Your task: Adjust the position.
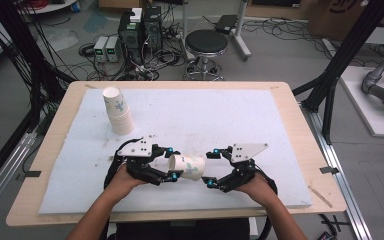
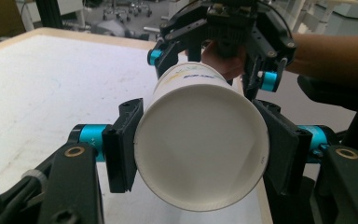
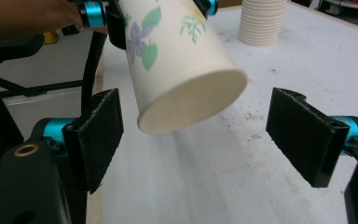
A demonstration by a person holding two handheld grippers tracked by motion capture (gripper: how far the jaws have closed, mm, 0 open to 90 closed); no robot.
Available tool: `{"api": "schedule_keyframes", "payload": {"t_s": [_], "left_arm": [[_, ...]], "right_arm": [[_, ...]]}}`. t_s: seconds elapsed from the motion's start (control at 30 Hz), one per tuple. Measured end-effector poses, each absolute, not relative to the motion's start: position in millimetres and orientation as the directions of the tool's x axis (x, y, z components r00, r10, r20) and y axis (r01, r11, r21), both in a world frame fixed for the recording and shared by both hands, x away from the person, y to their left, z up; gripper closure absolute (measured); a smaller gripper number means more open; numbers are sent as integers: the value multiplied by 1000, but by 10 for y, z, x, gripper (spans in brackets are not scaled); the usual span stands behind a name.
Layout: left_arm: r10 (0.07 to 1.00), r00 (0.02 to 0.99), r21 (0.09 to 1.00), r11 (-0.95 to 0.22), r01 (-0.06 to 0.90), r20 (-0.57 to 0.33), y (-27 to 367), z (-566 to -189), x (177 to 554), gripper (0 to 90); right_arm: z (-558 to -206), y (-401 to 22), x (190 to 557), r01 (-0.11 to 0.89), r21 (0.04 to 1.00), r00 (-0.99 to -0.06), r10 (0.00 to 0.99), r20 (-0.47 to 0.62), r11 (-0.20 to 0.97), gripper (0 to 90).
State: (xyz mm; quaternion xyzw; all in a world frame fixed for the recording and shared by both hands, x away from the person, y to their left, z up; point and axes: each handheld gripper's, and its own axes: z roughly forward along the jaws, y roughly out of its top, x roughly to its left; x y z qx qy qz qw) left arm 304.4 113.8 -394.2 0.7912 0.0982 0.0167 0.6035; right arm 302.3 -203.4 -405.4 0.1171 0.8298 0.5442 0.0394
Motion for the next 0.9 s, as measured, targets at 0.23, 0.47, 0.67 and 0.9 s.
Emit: {"api": "schedule_keyframes", "payload": {"t_s": [0.23, 0.47, 0.67, 0.9], "left_arm": [[153, 987, 974, -210, 84, -52, 1181, -3940, 3008, 372], [132, 990, 979, -189, 71, -46, 1191, -3921, 2992, 371], [102, 993, 986, -152, 67, -52, 1157, -3919, 2986, 370], [91, 994, 990, -117, 76, -65, 1118, -3935, 2995, 370]], "right_arm": [[-4062, -2016, 3013, 150, 919, -975, 209, 76, 365, 195], [-4063, -2001, 3014, 152, 924, -978, 186, 90, 351, 198], [-4063, -1972, 3012, 156, 931, -981, 166, 105, 331, 201], [-4052, -1964, 3014, 150, 948, -983, 146, 112, 281, 255]]}}
